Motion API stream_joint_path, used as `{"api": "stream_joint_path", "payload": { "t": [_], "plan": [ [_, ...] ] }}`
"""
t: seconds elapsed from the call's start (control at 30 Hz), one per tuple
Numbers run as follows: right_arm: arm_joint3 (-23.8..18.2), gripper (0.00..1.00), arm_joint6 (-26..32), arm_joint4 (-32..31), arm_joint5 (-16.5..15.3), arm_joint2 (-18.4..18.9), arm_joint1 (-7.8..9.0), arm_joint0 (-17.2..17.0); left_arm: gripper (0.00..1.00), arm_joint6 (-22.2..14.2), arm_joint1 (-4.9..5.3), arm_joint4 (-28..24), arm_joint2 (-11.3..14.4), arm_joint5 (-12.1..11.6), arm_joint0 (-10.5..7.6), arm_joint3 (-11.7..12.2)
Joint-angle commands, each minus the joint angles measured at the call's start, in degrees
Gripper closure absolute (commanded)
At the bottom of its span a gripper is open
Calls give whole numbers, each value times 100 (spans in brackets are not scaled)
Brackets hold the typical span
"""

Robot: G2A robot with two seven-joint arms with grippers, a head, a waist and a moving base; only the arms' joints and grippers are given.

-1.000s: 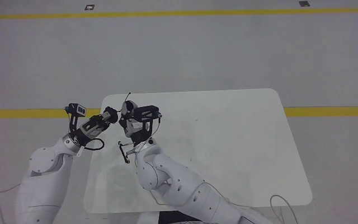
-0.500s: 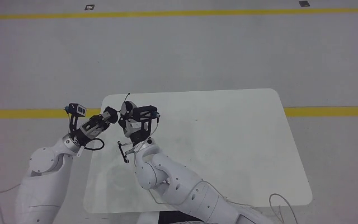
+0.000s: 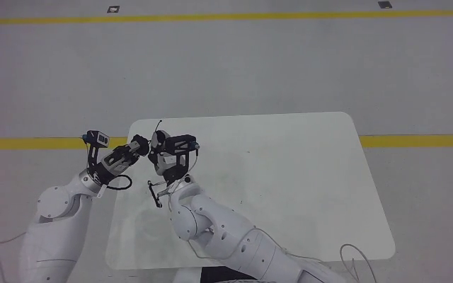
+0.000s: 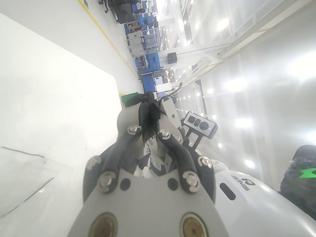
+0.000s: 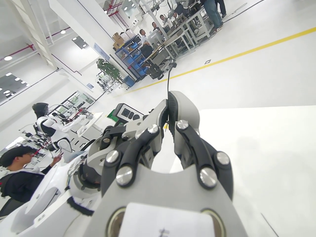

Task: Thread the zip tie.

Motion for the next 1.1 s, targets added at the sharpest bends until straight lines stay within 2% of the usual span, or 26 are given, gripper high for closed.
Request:
{"api": "stream_joint_path", "payload": {
  "t": [0.0, 0.53, 1.07],
  "plan": [
    [0, 100, -9, -4, 0, 13, -1, -2, 100, 0, 0, 0, 0, 0, 0, 0],
    [-220, 100, -139, -132, 0, 150, 66, -143, 100, 0, 0, 0, 0, 0, 0, 0],
    [-173, 100, -105, -94, 0, 108, 44, -94, 100, 0, 0, 0, 0, 0, 0, 0]
  ]
}}
